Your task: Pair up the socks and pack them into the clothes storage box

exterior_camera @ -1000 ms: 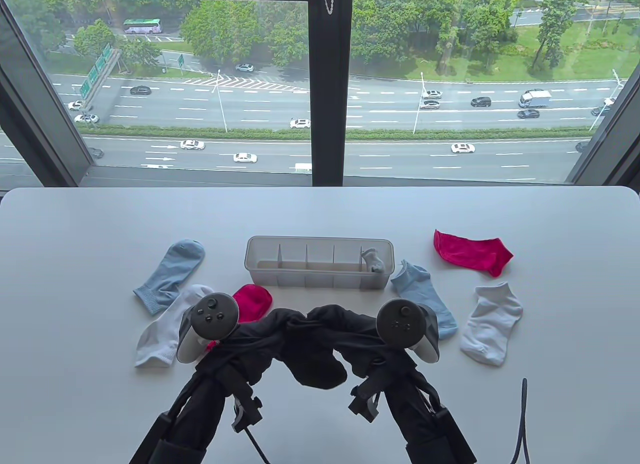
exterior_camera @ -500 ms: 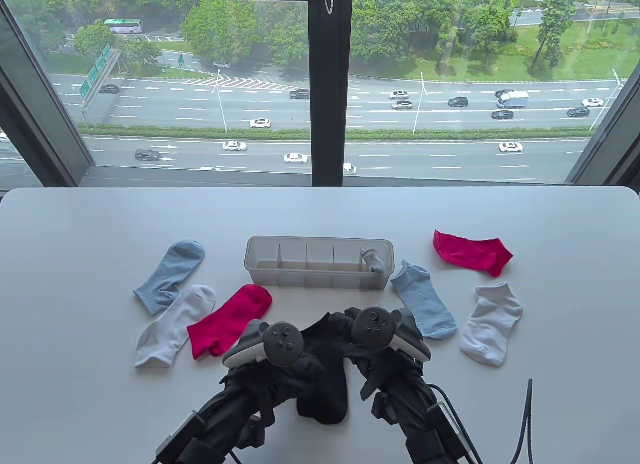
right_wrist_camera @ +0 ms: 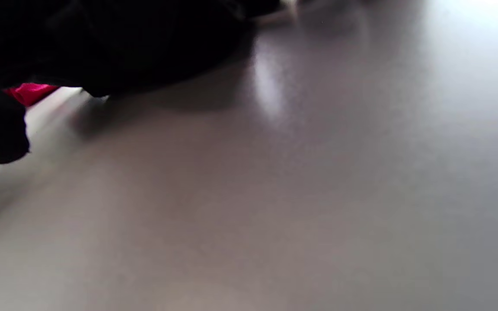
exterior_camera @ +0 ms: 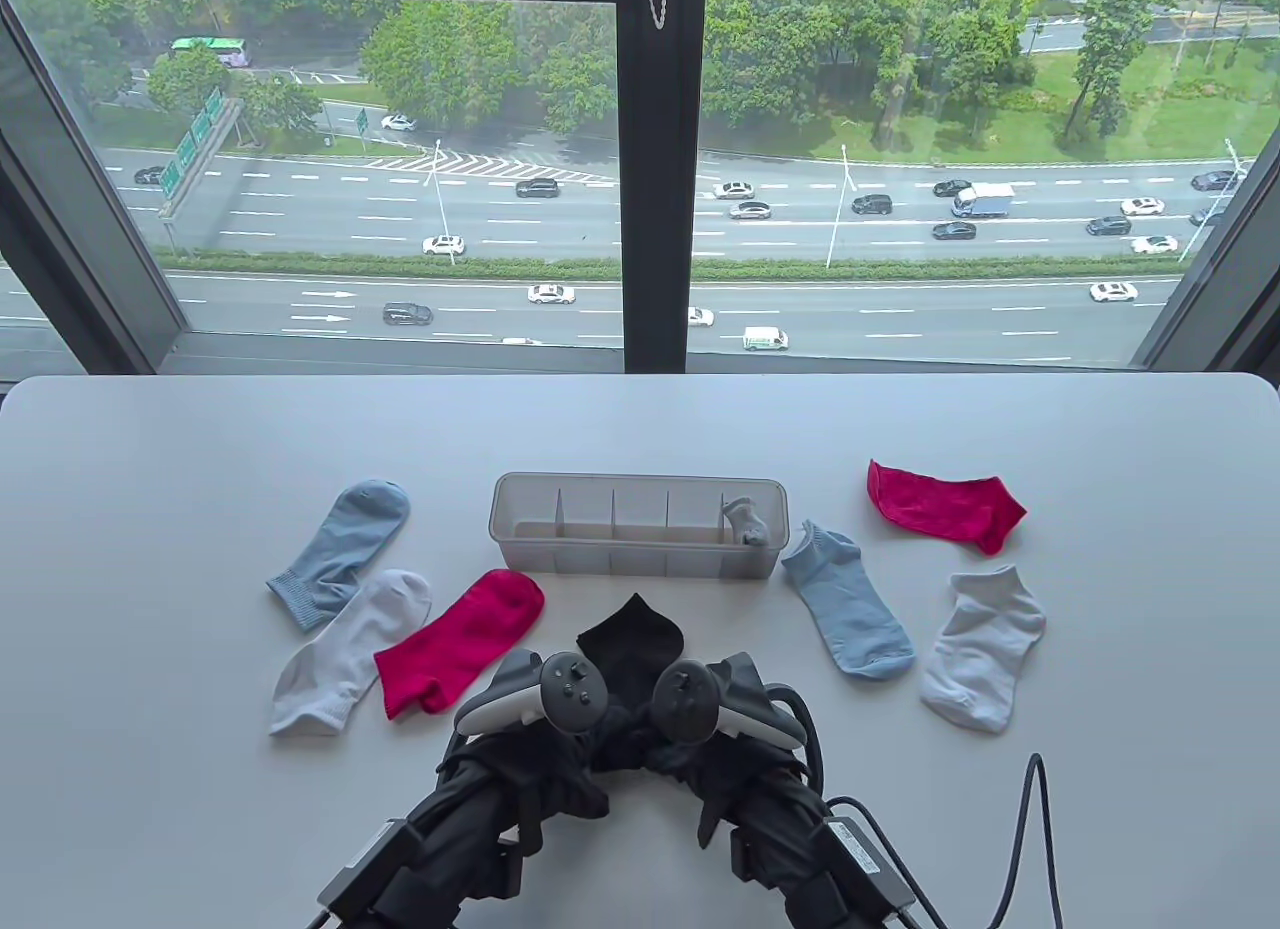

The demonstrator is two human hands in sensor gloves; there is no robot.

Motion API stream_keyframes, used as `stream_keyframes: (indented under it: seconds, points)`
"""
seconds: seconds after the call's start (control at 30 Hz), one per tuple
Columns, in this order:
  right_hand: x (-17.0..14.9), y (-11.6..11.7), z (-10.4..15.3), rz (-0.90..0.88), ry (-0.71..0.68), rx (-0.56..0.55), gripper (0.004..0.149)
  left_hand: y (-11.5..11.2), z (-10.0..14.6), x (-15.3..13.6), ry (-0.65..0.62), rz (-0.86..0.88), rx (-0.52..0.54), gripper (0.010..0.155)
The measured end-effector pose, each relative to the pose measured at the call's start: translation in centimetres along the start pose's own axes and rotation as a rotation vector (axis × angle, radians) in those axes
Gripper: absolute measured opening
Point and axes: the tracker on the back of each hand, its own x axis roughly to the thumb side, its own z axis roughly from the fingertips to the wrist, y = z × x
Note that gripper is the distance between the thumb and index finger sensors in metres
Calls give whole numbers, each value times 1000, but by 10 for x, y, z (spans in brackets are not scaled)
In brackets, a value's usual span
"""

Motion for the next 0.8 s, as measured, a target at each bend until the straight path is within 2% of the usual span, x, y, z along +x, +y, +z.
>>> stream_keyframes:
  seconds: [0.07,0.17,0.2,0.23,0.27,0.3,0.37,0.4,0.43,0.47,0.53,0.57,0.6,0.63,0.7,0.77,0.8]
  points:
    - [-3,-1,0,-70,-9,5,40,2,0,-1,-6,8,38,77]
    - [-4,-2,1,-90,-21,46,45,7,3,-5,-35,57,243,43]
    - [-3,-2,1,-110,-32,83,51,8,3,-5,-22,74,252,41]
    - [-3,-1,0,-116,-50,136,64,8,3,-6,-19,73,228,41]
    - [-3,0,0,-84,-46,230,75,8,4,-6,-29,78,218,40]
    - [-2,0,0,-43,-42,246,82,8,4,-7,-35,83,226,40]
    - [0,2,0,41,-35,134,78,8,4,-7,-41,98,211,40]
    - [1,3,0,47,-31,94,67,8,4,-8,-46,119,212,39]
    - [1,2,0,35,-25,56,50,8,4,-8,-48,135,211,40]
    - [0,2,-1,-15,-15,13,44,8,4,-9,-56,158,211,40]
    - [-3,0,-1,-66,-19,78,42,8,4,-10,-62,165,194,51]
    - [-4,-1,-1,-70,-21,86,41,8,4,-10,-65,163,176,63]
    - [-5,-2,-1,-83,-20,76,40,8,5,-9,-56,146,191,68]
    - [-6,-2,-2,-99,-18,77,40,8,5,-8,-52,132,211,64]
    - [-6,-2,-2,-132,-15,100,40,9,5,-6,-21,103,268,43]
    - [-5,-2,-1,-143,-15,80,43,9,4,-5,-20,101,275,40]
    - [-4,-2,-1,-136,-33,90,57,8,4,-6,-18,97,265,39]
